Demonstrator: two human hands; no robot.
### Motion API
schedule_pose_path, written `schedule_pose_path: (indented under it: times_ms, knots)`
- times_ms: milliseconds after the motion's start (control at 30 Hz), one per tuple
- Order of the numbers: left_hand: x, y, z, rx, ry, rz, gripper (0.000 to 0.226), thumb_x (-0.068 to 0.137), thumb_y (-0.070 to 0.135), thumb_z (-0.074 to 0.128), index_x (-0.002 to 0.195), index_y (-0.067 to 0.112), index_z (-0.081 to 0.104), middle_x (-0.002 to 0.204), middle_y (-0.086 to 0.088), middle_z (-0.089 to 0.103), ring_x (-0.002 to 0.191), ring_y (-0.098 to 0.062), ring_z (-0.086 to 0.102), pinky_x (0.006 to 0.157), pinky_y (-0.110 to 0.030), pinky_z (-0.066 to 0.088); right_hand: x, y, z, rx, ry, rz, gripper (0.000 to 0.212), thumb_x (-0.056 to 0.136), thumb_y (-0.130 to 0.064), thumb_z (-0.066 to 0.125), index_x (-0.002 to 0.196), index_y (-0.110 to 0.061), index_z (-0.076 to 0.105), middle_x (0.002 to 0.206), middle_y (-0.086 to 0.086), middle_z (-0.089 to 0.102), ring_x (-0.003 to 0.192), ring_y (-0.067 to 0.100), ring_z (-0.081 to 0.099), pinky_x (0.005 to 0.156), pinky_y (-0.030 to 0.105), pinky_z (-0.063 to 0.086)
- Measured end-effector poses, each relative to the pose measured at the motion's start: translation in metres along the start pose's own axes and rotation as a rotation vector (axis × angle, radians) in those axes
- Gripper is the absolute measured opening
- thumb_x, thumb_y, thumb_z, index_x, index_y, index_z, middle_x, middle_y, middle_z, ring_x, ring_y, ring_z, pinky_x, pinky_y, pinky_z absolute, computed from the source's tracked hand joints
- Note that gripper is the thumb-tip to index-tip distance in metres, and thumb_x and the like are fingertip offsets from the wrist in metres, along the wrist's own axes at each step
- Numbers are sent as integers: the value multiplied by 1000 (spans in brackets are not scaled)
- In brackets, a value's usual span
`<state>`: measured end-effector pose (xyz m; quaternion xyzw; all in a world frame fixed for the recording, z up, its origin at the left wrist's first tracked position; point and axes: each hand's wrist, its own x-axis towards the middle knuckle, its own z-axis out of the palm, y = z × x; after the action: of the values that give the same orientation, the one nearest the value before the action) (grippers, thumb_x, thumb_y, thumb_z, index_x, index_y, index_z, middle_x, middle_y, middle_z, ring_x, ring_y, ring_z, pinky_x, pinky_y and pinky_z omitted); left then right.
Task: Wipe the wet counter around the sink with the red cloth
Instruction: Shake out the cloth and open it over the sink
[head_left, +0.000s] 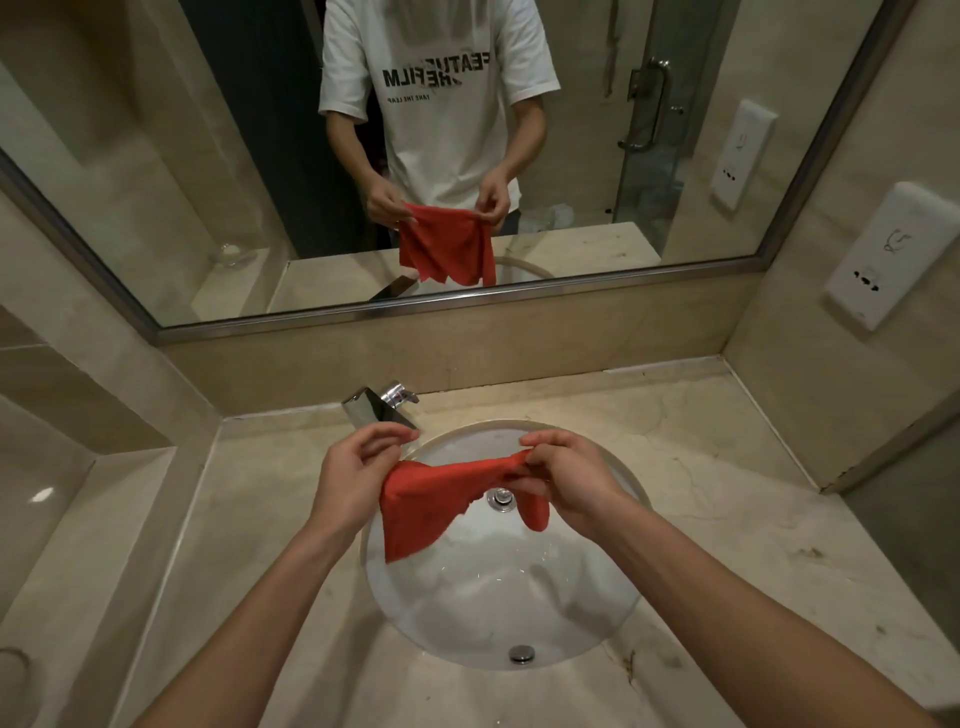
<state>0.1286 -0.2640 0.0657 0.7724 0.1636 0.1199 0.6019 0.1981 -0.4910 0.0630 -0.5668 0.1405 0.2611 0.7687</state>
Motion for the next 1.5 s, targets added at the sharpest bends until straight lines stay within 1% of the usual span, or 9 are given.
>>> schedule_pose_path:
  times_ms: [133,367,467,567,800,933,1067,1333,1500]
  knots:
    - [-1,-5,-1,237,75,148,37,92,-1,57,103,31,73,94,11,74,85,-16,71,77,-38,57,-5,-5,2,-132,42,-65,25,87,17,42,96,2,61,74,23,60,53,31,63,56,36,50]
    - [-6,9,-1,653,75,483,20,90,2,65,101,15,75,97,5,76,85,-13,70,77,-18,45,-6,-8,-4,-314,68,-99,16,89,7,61,102,2,69,90,18,66,69,21,69,74,28,61]
    - [-3,15,-5,576,17,443,18,89,1,66,97,14,77,89,7,74,80,-3,67,74,-2,40,-12,-8,-9,-458,41,-155,30,79,-6,82,107,-6,71,93,10,65,80,19,67,68,16,52]
    - [0,23,-8,486,-56,319,19,84,3,72,96,16,77,86,11,73,81,0,67,77,-11,49,-14,-10,-10,-737,62,-264,28,78,-12,83,104,-12,73,80,1,63,73,10,61,55,7,41]
    - [7,32,-22,750,-146,415,36,72,-2,78,106,12,76,110,-2,71,98,-20,65,91,-31,50,-12,-10,-19,-1015,117,-490,12,79,-21,81,70,-18,74,81,-1,65,73,14,62,64,25,44]
    - [8,34,-21,874,-198,374,37,74,-2,76,109,10,75,116,-5,69,108,-25,64,89,-25,43,-11,-9,-22,-1058,32,-539,14,81,-28,80,74,-22,69,97,-8,60,89,8,58,77,27,49]
    - [7,28,-30,829,-306,315,39,68,-8,74,100,14,78,93,2,74,88,-17,67,80,-31,52,-16,-14,-28,-1000,-78,-522,13,85,-14,77,78,-12,66,74,3,70,67,14,65,65,32,55]
    - [11,16,-18,991,-165,359,31,76,-1,60,89,21,78,83,1,75,83,-24,66,68,-33,49,-17,-23,-31,-1198,-184,-563,13,89,-14,68,99,-21,69,80,-7,65,72,6,59,68,24,46]
    - [11,21,-19,493,-306,197,17,92,8,61,87,22,71,82,8,71,80,-9,65,76,-32,49,-19,-37,-42,-1298,-241,-513,9,88,-16,70,89,-20,79,77,-7,71,73,8,64,68,29,52]
